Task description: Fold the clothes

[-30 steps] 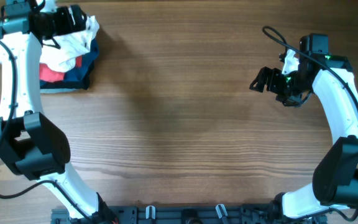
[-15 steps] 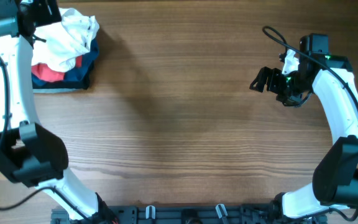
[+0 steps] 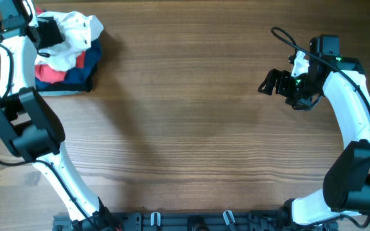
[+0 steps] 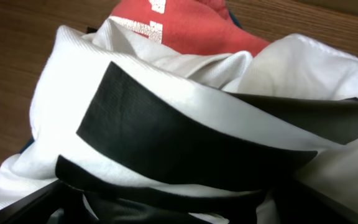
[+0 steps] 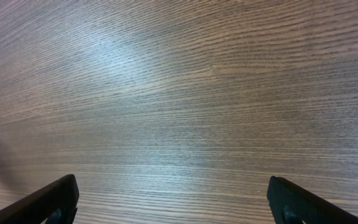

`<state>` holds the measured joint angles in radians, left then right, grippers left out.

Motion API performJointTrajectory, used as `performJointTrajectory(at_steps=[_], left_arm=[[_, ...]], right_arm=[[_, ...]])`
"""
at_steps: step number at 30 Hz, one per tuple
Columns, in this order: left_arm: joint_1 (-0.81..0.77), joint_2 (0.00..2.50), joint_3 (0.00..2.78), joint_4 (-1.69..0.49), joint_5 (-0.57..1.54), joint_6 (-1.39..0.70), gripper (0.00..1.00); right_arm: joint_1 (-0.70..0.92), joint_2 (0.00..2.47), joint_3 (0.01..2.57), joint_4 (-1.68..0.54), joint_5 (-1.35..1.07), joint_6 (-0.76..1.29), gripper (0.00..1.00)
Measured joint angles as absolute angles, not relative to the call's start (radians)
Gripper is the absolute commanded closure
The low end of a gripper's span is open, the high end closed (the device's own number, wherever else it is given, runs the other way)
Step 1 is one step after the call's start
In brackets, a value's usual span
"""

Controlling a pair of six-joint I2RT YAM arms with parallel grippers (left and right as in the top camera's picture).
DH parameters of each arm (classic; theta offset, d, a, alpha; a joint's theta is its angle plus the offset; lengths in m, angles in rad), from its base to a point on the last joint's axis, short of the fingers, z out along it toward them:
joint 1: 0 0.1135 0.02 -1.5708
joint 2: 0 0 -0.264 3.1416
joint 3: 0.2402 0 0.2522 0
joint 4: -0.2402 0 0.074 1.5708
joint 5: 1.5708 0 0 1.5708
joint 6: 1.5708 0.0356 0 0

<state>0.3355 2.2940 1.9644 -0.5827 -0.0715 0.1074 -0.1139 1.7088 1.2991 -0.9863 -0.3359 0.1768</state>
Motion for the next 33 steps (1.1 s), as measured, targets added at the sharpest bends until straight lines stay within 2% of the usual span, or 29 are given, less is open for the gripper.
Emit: performJointTrajectory(at_steps=[7, 18, 26, 33], left_arm=[[0.337, 2.366, 2.024, -0.596, -0.058, 0.107, 0.00], [0.335, 2.331, 2.022, -0.669, -0.060, 0.107, 0.00], [0.305, 2.215, 1.967, -0.804, -0.073, 0.108, 0.00], [0.237, 1.993, 1.934, -0.882, -0.052, 0.101, 0.00]], right_arm=[[-0.114, 1.709, 1.299, -0.986, -0.336, 0.177, 0.02], [-0.114, 1.709, 1.324, -0.997, -0.303, 0.177, 0.00], [-0.114, 1.645, 1.571, -1.063, -0.169, 0.169, 0.01], [-0.114, 1.530, 1.706, -1.081, -0.122, 0.127, 0.01]])
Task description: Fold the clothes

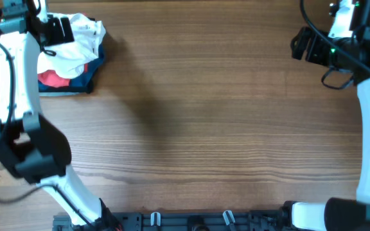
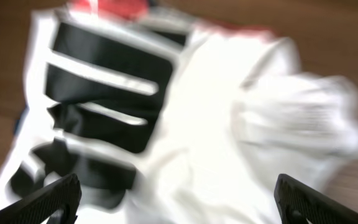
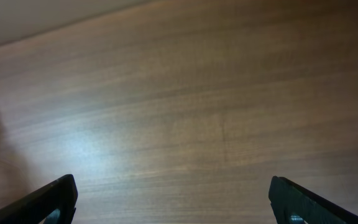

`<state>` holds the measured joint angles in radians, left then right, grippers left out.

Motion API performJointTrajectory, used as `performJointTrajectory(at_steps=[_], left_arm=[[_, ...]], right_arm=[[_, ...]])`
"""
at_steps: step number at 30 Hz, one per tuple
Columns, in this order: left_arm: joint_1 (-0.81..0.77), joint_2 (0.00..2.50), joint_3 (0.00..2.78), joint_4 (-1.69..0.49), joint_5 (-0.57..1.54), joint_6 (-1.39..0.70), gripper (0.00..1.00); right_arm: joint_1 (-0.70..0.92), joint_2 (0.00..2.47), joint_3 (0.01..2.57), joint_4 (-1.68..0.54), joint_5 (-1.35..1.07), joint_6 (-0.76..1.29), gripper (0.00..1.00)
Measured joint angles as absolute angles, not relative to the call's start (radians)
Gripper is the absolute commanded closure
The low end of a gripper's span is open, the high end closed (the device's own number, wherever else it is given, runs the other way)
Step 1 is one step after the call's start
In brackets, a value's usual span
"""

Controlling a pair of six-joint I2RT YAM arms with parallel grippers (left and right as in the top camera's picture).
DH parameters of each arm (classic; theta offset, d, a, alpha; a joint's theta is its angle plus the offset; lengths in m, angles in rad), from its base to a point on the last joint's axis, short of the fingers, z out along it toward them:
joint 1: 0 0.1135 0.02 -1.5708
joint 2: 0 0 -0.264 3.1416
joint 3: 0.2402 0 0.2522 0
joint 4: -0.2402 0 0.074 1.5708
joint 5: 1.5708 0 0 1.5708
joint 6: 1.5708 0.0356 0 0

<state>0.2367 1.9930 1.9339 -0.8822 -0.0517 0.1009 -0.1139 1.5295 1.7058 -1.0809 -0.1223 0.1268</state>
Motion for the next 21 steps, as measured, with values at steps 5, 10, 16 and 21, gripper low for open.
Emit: performJointTrajectory(at_steps=[5, 10, 16, 21], left_arm=[[0.228, 1.812, 1.934, -0.883, -0.047, 0.056, 0.00], [0.229, 1.741, 1.934, -0.883, -0.047, 0.038, 0.00], [0.229, 1.749, 1.934, -0.884, -0.047, 0.038, 0.00], [0.229, 1.749, 1.934, -0.884, -0.046, 0.035, 0.00]], right_arm=[[-0.114, 1.452, 1.710, -1.092, -0.122, 0.125, 0.01], [-0.114, 1.351, 1.710, -1.114, -0.152, 0.125, 0.00], [-0.114, 1.208, 1.713, -1.114, -0.301, 0.250, 0.00], [-0.114, 1.158, 1.719, -1.115, -0.344, 0.491, 0.00]])
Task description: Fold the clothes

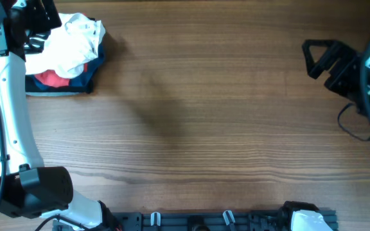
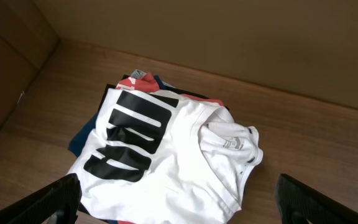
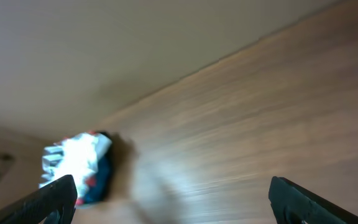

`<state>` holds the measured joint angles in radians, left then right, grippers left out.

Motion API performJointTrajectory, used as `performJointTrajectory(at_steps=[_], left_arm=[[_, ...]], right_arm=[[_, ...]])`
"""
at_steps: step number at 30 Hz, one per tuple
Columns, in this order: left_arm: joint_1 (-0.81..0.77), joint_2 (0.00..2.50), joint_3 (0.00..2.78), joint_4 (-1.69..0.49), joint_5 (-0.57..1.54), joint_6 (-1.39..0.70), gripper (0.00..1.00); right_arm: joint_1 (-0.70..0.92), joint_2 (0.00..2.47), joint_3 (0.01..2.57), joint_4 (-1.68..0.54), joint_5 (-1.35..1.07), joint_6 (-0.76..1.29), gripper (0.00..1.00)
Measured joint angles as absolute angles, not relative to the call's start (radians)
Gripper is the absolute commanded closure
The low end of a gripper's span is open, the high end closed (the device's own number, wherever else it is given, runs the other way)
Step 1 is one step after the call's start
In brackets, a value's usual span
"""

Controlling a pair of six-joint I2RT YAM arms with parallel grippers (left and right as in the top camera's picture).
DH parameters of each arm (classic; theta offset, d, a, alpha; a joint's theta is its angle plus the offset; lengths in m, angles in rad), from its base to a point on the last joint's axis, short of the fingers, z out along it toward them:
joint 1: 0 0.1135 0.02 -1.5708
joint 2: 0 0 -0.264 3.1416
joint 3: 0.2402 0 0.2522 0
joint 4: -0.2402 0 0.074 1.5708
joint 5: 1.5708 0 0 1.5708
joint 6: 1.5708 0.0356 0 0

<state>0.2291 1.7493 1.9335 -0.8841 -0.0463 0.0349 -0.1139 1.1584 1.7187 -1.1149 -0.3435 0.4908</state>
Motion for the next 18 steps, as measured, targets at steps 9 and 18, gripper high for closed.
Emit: performJointTrajectory(at_steps=[9, 18], left_arm=[[0.229, 1.749, 1.934, -0.884, -0.047, 0.035, 0.00], [0.229, 1.749, 1.934, -0.888, -0.046, 0.034, 0.00]], right_arm=[[-0.114, 1.177, 1.716, -1.274, -0.241, 0.641, 0.00], [-0.114, 0.979, 1.377, -0.976, -0.054, 0.410, 0.00]])
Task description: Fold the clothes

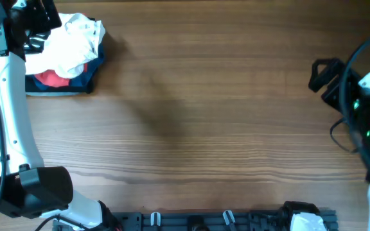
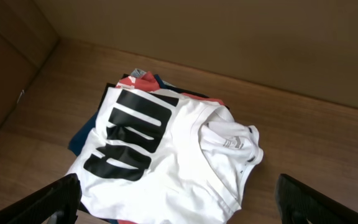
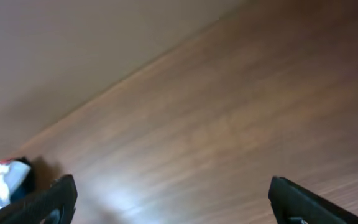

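Observation:
A pile of clothes sits at the table's far left corner: a white T-shirt with black lettering (image 2: 166, 149) (image 1: 69, 38) lies on top of a red garment (image 1: 51, 79) and a dark blue one (image 1: 88, 70). My left gripper (image 2: 179, 211) hangs open high above the pile, its fingertips (image 2: 48, 199) wide apart with nothing between them. My right gripper (image 3: 179, 205) is open over bare wood at the far right, raised off the table (image 1: 204, 128). The pile shows small at the left edge of the right wrist view.
Dark brown wooden table with a wall or panel along its far edge (image 2: 229, 37). A black rail with clips (image 1: 191, 221) runs along the near edge. Both arm bases stand at the near corners.
The left arm and the pile have not changed. My right gripper has shifted a little toward the right edge, and its camera now looks lower along the table.
My left gripper was down on the white shirt atop the pile, then open just above it, then lifted high over it with the shirt left lying there. My right gripper went from mid-right of the table to the far right edge, open throughout.

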`<state>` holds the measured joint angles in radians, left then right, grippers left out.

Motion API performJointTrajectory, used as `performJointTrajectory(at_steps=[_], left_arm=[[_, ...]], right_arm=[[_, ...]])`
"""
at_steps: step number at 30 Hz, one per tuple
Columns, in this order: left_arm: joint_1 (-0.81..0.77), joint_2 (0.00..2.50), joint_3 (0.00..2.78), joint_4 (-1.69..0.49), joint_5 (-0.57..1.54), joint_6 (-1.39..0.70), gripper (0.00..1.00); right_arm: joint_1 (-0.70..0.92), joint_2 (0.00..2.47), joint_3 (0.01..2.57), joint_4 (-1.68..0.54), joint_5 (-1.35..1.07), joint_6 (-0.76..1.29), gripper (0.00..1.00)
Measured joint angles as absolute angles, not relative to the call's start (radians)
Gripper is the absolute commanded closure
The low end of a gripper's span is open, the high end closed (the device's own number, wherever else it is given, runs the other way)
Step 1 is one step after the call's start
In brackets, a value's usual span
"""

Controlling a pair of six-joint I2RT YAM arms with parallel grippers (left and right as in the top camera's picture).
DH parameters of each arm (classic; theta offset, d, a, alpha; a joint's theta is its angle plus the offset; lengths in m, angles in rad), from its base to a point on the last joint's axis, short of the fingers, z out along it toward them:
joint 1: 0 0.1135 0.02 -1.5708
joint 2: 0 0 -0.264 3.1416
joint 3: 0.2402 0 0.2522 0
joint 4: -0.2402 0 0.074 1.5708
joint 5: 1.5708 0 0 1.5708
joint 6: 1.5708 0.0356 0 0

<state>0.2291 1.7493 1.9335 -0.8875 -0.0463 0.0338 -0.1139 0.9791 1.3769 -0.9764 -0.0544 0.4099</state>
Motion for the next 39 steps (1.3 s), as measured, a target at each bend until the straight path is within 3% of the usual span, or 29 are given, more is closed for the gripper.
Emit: performJointTrajectory(at_steps=[17, 25, 39], left_arm=[[0.229, 1.750, 1.933, -0.887, -0.043, 0.031, 0.00], [0.229, 1.750, 1.933, -0.887, -0.043, 0.031, 0.00], [0.229, 1.750, 1.933, -0.887, -0.043, 0.031, 0.00]], right_arm=[[-0.049, 0.262, 0.325, -0.168, -0.174, 0.188, 0.01], [-0.040, 0.039, 0.104, -0.123, -0.183, 0.242, 0.00], [-0.040, 0.020, 0.060, -0.110, -0.183, 0.257, 0.00]])
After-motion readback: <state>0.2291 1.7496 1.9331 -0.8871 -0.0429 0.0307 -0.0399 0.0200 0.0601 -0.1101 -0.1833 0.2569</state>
